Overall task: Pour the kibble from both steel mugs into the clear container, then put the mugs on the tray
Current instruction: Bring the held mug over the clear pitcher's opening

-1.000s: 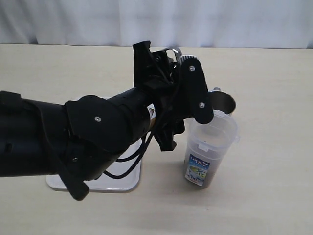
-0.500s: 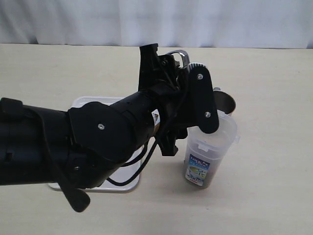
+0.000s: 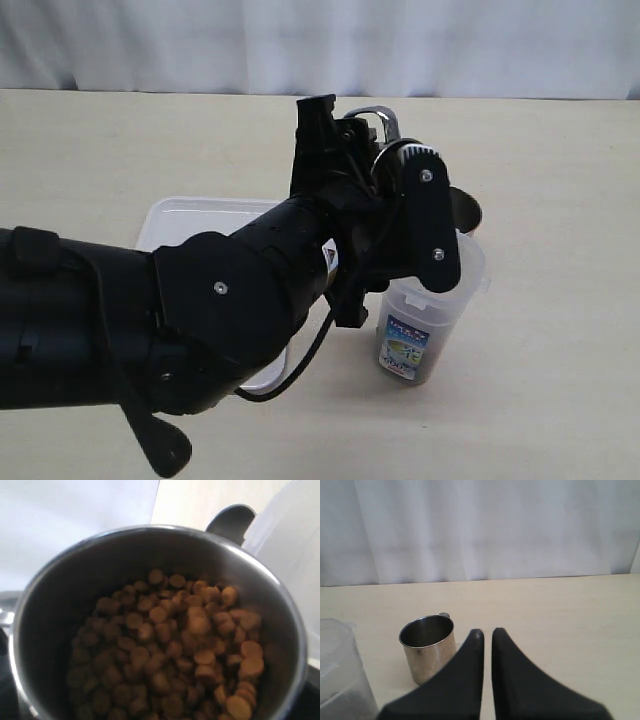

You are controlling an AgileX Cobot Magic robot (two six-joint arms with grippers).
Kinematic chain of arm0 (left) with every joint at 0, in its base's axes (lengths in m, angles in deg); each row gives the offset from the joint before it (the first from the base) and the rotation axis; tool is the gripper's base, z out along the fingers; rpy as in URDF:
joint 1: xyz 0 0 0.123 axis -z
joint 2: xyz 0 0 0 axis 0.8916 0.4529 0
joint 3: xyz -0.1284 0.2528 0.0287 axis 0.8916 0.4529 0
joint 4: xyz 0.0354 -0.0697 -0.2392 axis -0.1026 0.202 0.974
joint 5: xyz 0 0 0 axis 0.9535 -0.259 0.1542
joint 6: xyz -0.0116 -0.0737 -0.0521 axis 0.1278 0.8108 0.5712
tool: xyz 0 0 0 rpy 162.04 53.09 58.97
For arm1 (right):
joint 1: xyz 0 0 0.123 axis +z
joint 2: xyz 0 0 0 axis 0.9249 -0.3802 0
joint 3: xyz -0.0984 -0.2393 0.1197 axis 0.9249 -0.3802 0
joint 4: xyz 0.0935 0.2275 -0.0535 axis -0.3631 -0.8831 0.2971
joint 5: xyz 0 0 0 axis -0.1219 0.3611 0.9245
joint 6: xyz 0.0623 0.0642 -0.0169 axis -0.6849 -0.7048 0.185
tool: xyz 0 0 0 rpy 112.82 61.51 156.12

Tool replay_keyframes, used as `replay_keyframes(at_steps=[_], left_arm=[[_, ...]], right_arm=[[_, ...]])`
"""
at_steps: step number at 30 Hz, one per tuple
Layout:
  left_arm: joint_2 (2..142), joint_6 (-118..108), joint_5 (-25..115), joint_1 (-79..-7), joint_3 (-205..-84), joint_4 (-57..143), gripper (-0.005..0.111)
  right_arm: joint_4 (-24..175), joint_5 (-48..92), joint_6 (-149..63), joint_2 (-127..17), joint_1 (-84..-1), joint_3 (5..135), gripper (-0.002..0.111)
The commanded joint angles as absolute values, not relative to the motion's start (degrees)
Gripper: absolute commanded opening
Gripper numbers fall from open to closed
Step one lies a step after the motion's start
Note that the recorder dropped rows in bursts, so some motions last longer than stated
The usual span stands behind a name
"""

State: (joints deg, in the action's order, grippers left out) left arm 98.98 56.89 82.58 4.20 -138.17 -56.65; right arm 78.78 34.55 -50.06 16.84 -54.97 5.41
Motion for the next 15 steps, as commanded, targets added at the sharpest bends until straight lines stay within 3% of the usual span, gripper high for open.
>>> replay_keyframes(at_steps=[1, 15], left_arm=[[98.7, 54.0, 84.8, 4.5, -138.6, -57.1, 0.0], [98.7, 46.0, 84.1, 4.5, -140.9, -57.1, 0.0]], right_arm=[[79.4, 34.4, -49.6, 17.0, -54.8, 5.2, 0.004], [79.4, 34.4, -49.6, 17.0, -54.8, 5.2, 0.004]])
